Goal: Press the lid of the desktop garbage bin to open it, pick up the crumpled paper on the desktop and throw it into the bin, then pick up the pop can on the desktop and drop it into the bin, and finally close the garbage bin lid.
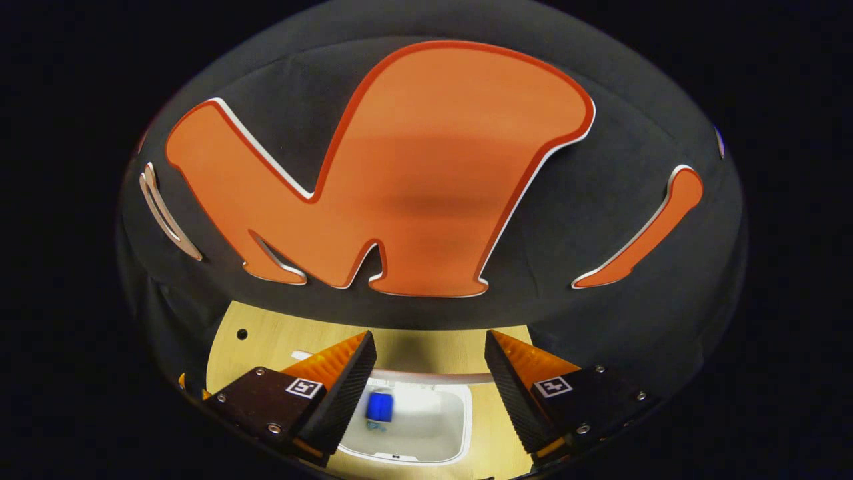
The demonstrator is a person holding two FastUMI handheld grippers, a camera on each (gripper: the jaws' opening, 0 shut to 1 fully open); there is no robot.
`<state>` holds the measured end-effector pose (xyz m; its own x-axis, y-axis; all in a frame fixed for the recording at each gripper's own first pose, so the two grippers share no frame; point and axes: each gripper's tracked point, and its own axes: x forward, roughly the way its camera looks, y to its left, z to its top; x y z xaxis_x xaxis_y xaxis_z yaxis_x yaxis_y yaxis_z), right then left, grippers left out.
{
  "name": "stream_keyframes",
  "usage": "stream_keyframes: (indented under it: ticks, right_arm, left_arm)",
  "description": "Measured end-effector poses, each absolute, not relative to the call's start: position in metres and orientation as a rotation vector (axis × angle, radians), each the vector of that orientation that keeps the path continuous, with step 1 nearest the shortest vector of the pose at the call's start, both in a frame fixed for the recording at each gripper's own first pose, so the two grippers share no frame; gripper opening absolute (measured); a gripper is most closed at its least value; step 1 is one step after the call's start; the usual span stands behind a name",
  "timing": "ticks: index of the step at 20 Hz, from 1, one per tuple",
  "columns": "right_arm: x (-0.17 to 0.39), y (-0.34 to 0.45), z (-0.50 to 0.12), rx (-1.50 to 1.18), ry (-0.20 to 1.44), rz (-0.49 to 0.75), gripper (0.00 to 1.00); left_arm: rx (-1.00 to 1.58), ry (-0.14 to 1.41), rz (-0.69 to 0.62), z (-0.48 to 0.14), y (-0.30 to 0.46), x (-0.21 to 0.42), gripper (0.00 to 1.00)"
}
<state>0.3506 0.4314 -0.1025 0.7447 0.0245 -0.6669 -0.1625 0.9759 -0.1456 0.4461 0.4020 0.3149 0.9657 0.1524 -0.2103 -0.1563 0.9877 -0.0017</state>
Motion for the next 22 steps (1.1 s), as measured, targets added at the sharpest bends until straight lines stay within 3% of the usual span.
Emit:
stream_keyframes:
  ticks: [22]
  right_arm:
    - [0.235,0.401,-0.217,-0.244,0.852,0.093,1.0]
  left_arm:
    - [-0.018,0.203,0.126,0.321,0.4,0.405,1.0]
